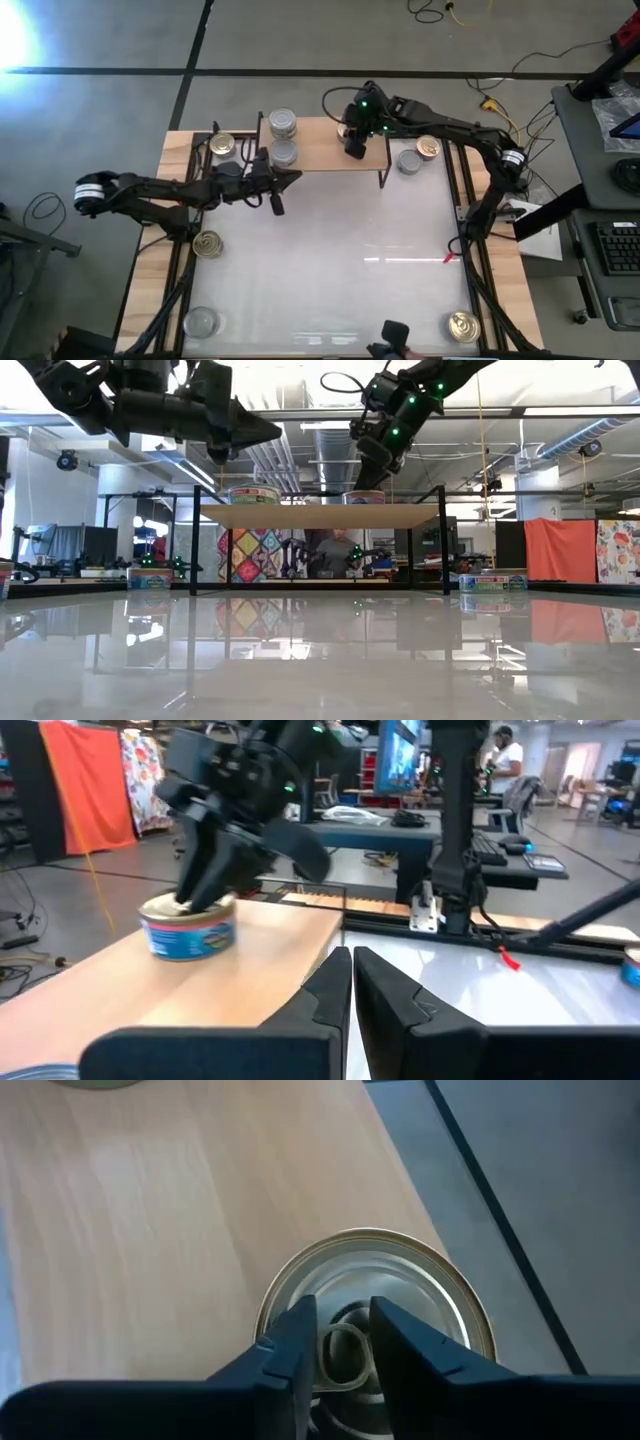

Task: Stack canned seafood by type on shelf
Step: Put the blue tuna can on the shelf

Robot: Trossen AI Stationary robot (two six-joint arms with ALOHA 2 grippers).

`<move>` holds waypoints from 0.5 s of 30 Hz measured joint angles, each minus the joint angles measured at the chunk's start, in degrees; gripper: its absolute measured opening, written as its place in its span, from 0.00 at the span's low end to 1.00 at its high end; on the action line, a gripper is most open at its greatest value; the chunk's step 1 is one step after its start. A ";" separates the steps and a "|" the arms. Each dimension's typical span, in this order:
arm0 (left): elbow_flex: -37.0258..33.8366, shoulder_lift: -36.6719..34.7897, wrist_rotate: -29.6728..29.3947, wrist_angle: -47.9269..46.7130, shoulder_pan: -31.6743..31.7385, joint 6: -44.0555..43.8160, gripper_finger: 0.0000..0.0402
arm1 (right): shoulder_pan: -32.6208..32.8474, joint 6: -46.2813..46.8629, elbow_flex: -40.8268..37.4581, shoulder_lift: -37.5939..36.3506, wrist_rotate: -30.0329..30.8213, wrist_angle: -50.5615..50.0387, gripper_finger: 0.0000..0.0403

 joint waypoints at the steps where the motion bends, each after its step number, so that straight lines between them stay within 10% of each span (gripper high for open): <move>1: 0.10 0.27 0.00 0.00 -0.22 0.12 0.00 | -0.26 -0.14 0.00 0.10 -0.14 -0.08 0.20; 15: 0.47 0.17 -0.09 -0.27 -0.80 0.19 0.00 | -1.08 -6.82 0.00 -0.44 2.97 -1.69 0.26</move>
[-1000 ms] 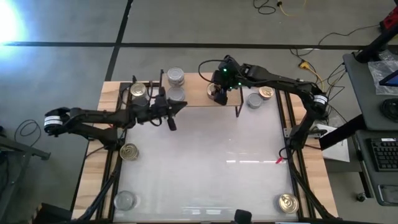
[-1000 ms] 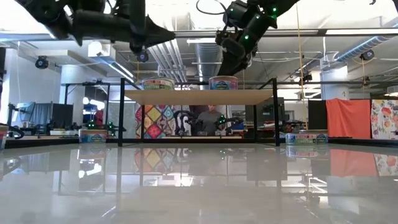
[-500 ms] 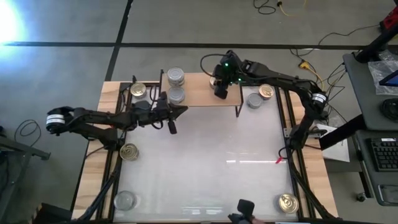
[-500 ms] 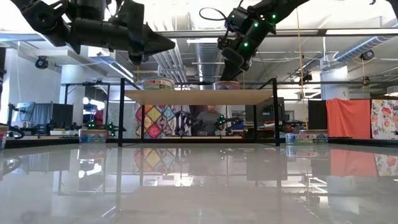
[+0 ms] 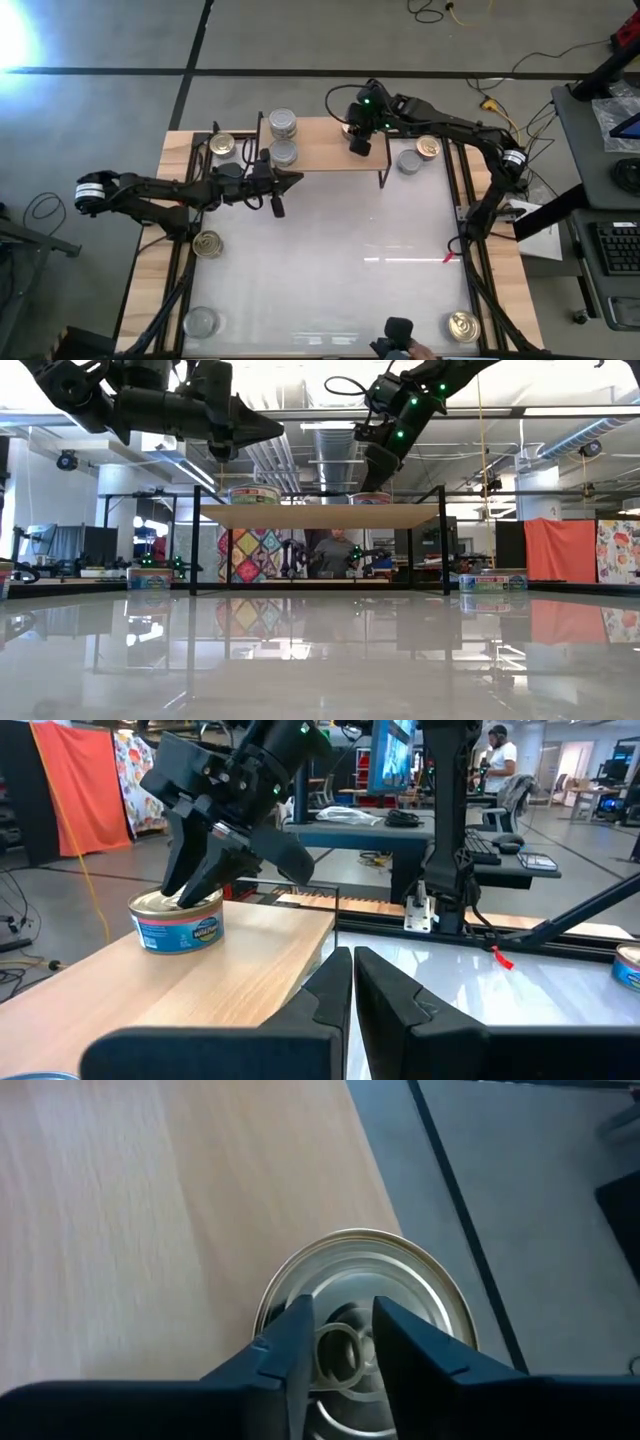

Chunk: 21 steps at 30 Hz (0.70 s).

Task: Stack canned seafood by type on shelf
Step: Put the blue tuna can on the shelf

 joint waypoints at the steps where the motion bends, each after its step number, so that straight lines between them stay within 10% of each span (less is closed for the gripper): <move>1: 0.00 0.00 0.00 0.00 0.00 0.09 0.00 | 0.00 0.07 -0.02 0.00 0.10 0.19 0.27; 21: -0.13 1.52 -0.11 0.00 -0.52 0.15 0.00 | 4.89 1.43 8.78 -1.58 -0.33 -8.37 0.58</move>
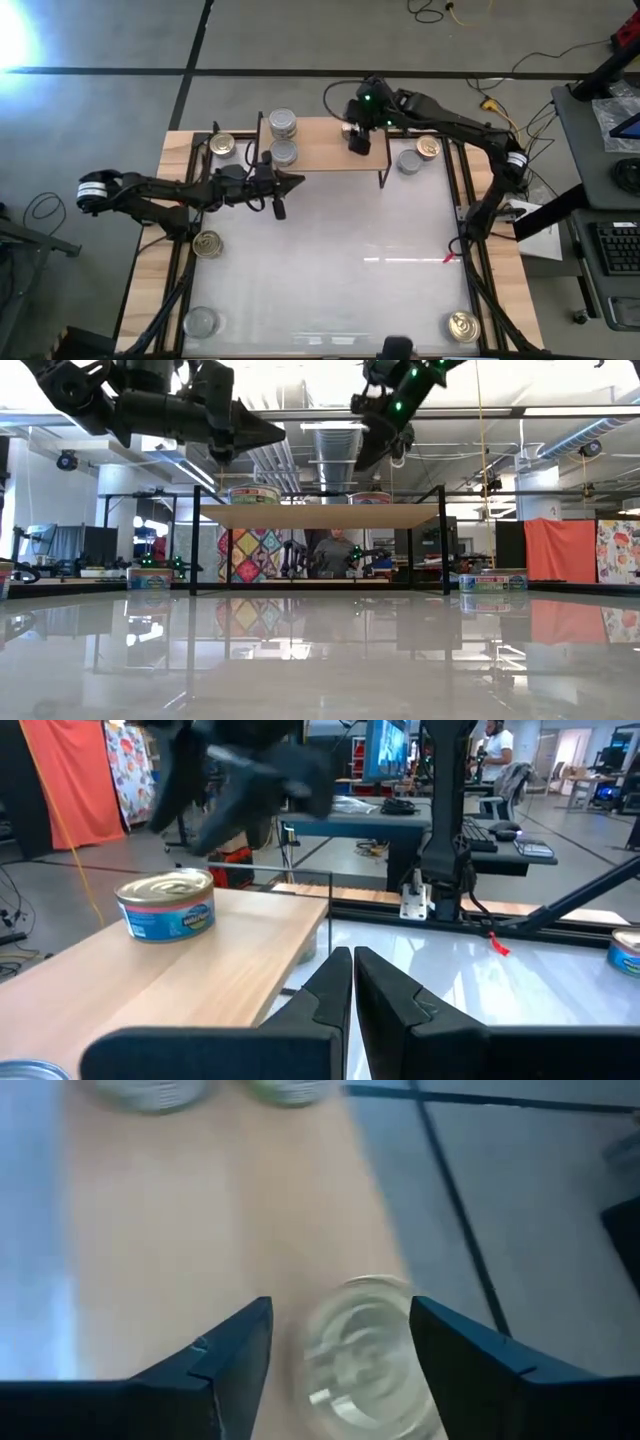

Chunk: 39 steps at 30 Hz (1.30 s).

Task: Stack canned seafood by type on shelf
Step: Put the blue tuna can on the shelf

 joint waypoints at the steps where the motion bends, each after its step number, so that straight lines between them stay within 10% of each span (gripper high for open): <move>1: 0.00 0.26 0.00 0.00 0.00 -0.11 0.00 | 1.19 -0.10 0.57 -0.19 0.00 -1.98 0.59; 20: 0.42 2.42 -0.04 2.86 -7.50 -1.69 0.00 | 29.25 27.77 -0.31 -3.64 -0.03 -26.46 0.60; 39: 0.41 23.41 -7.95 15.14 -28.63 -4.50 0.00 | 67.16 104.98 -21.43 -3.33 -7.15 -26.83 0.54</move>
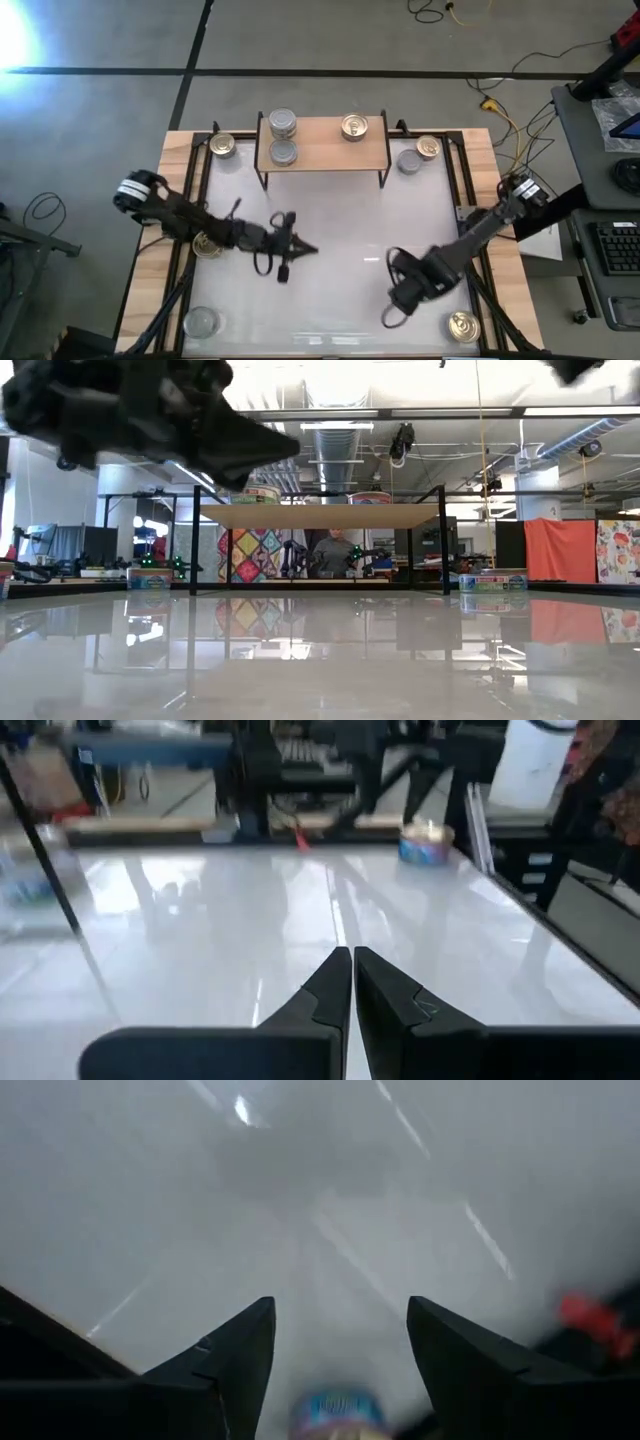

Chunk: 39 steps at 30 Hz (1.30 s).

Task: Stack canned seafood by type on shelf
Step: Put the blue tuna can on the shelf

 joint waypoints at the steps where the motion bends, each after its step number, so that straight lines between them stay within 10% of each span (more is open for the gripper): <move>1: -0.02 1.24 -2.29 0.07 -2.10 -1.28 0.00 | 1.47 3.18 -0.79 0.00 -1.18 0.09 0.53; 9: -0.02 4.65 -13.51 0.35 -17.70 -7.50 0.00 | 9.47 24.59 -3.69 0.11 -13.90 2.16 0.48; 19: -0.02 4.73 -18.18 0.31 -26.87 -13.54 0.00 | 16.97 44.24 -4.62 1.06 -14.34 8.36 0.41; 39: -0.02 4.75 -26.04 0.35 -33.29 -17.70 0.00 | 13.60 24.71 -1.90 13.16 -17.74 10.38 0.09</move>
